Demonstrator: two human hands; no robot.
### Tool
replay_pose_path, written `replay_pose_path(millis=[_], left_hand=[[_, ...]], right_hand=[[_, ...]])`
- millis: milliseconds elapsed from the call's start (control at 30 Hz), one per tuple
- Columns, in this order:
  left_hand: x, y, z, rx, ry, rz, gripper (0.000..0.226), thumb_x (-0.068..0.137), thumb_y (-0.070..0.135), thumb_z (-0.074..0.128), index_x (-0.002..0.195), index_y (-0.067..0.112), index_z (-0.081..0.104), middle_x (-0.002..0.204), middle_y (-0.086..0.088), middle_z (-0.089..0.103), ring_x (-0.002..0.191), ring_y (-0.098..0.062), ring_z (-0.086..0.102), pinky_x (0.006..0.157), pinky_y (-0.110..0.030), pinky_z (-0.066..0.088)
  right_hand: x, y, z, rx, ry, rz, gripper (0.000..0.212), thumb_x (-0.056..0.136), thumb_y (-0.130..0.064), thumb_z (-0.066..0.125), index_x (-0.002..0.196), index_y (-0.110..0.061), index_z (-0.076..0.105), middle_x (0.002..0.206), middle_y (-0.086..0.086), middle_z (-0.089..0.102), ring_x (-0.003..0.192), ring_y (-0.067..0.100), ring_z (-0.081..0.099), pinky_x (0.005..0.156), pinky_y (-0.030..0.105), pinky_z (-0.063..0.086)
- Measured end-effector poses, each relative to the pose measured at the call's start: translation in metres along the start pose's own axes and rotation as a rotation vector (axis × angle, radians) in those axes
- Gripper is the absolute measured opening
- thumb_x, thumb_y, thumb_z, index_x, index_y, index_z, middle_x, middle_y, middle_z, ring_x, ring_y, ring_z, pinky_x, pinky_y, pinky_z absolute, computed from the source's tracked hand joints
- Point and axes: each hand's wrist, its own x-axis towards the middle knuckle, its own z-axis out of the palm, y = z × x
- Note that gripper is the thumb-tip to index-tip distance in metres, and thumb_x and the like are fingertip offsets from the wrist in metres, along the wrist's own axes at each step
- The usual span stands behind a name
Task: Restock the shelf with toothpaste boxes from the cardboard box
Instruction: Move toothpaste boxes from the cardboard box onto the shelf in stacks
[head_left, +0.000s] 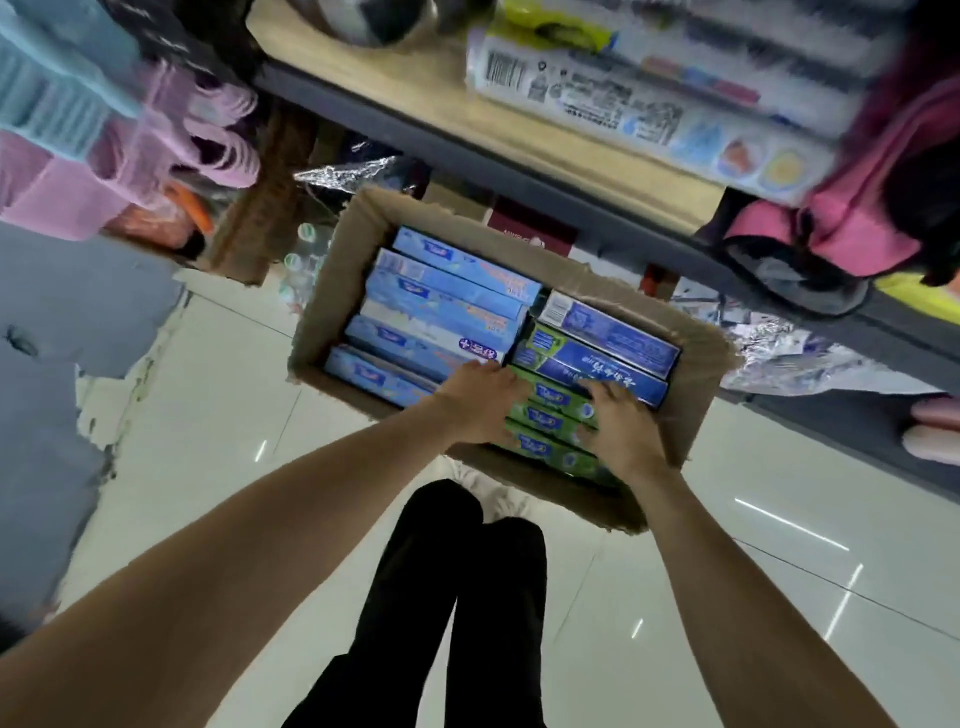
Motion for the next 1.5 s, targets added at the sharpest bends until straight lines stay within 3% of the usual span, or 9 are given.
replay_pose_path(millis=[233,433,600,833,1100,1200,1300,1367,1500], left_hand=[[0.036,0.035,0.026,0.388,-0.065,0.237,0.04,0.095,0.016,0.046,0.133,0.005,0.04,0.127,-0.016,0.056,0.111,-0.032,0.057,0.085,-0.041,0.048],[0.032,0.021,0.014,0.396,-0.03,0.331,0.044,0.089,0.045,0.048,0.113,0.01,0.059,0.102,-0.008,0.067,0.088,-0.025,0.063,0.07,-0.031,0.048],[0.006,0.022,0.009,0.359,0.027,0.287,0.048,0.095,0.042,0.033,0.124,0.005,0.043,0.113,-0.012,0.053,0.071,-0.023,0.052,0.047,-0.027,0.028],[-0.038,0.009,-0.022,0.225,-0.088,0.13,0.059,0.093,0.051,0.044,0.136,0.014,0.029,0.127,-0.009,0.043,0.089,-0.025,0.06,0.065,-0.033,0.044],[-0.12,-0.04,-0.045,-0.472,0.003,-0.266,0.066,0.076,0.064,0.06,0.134,0.036,0.044,0.123,0.005,0.061,0.108,-0.015,0.058,0.084,-0.026,0.045],[-0.156,-0.036,-0.055,-1.036,0.097,-0.33,0.071,0.054,0.08,0.061,0.112,0.041,0.053,0.102,0.016,0.065,0.088,-0.001,0.062,0.077,-0.015,0.047],[-0.177,-0.01,-0.061,-1.641,0.298,-0.311,0.028,0.082,0.032,0.07,0.106,0.028,0.056,0.098,0.009,0.066,0.079,-0.001,0.064,0.077,-0.019,0.05],[-0.183,0.013,-0.073,-1.908,0.381,-0.295,0.031,0.086,0.024,0.064,0.116,0.022,0.056,0.113,0.0,0.065,0.096,-0.014,0.066,0.091,-0.031,0.049],[-0.202,0.051,-0.123,-2.206,0.464,-0.211,0.031,0.088,0.021,0.054,0.119,0.014,0.058,0.103,0.0,0.07,0.094,-0.015,0.066,0.082,-0.027,0.052]], right_hand=[[0.025,0.012,0.016,-0.273,-0.092,-0.146,0.083,0.084,-0.036,0.066,0.148,-0.022,0.014,0.14,0.01,0.045,0.121,0.032,0.05,0.093,0.04,0.045],[0.036,0.008,0.01,-0.241,-0.152,-0.267,0.104,0.075,-0.034,0.074,0.15,-0.022,0.003,0.145,0.011,0.035,0.125,0.034,0.045,0.098,0.043,0.043],[0.036,0.022,0.009,-0.156,-0.12,-0.304,0.09,0.083,-0.032,0.066,0.15,-0.024,0.006,0.147,0.009,0.035,0.127,0.03,0.045,0.098,0.041,0.045],[0.035,0.01,0.01,-0.258,-0.148,-0.289,0.099,0.081,-0.035,0.069,0.15,-0.023,-0.001,0.139,0.017,0.042,0.12,0.035,0.049,0.095,0.043,0.043],[-0.009,-0.004,-0.054,0.093,-0.199,-0.154,0.09,0.074,-0.043,0.071,0.145,-0.029,0.017,0.099,0.001,0.058,0.08,0.02,0.053,0.069,0.029,0.038],[-0.049,-0.008,-0.082,0.573,-0.184,0.023,0.074,0.075,-0.038,0.068,0.137,-0.035,0.028,0.102,-0.001,0.063,0.085,0.018,0.063,0.072,0.031,0.046],[-0.1,-0.034,-0.109,1.309,-0.143,0.129,0.064,0.069,-0.028,0.053,0.132,-0.027,0.044,0.103,0.001,0.066,0.083,0.008,0.067,0.07,0.024,0.052],[-0.134,-0.058,-0.124,1.769,-0.18,0.202,0.058,0.062,-0.025,0.054,0.118,-0.015,0.06,0.094,0.006,0.07,0.082,0.02,0.068,0.068,0.031,0.056],[-0.188,-0.102,-0.167,2.089,-0.063,0.17,0.038,0.048,-0.026,0.065,0.082,-0.011,0.073,0.075,0.007,0.07,0.068,0.023,0.068,0.061,0.029,0.057]])
